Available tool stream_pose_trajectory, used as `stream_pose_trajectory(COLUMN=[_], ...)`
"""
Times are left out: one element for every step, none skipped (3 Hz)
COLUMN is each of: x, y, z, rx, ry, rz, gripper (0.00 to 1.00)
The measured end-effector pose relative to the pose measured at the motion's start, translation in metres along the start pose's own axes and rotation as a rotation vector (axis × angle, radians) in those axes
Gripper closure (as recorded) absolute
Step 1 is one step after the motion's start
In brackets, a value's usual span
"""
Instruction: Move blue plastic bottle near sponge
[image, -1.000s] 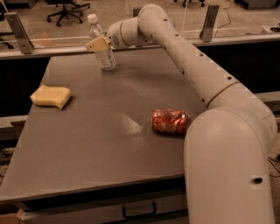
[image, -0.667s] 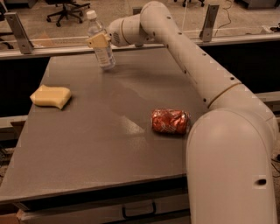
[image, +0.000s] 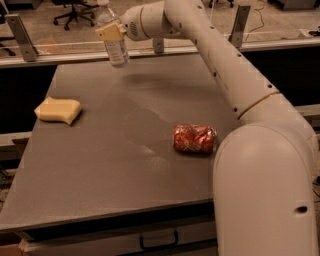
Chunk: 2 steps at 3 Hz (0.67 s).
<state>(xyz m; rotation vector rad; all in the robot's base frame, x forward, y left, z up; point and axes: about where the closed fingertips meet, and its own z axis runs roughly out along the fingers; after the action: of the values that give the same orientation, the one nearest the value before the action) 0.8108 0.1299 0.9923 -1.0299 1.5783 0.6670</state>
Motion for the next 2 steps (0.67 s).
stream_pose_trajectory(x=[0.007,0.005], y=[0.018,0.065], z=[0.007,0.016], rx=[-0.044,-0.144], ry=[0.007,-0.025], rz=[0.028,0.061], gripper=[1.00,1.00])
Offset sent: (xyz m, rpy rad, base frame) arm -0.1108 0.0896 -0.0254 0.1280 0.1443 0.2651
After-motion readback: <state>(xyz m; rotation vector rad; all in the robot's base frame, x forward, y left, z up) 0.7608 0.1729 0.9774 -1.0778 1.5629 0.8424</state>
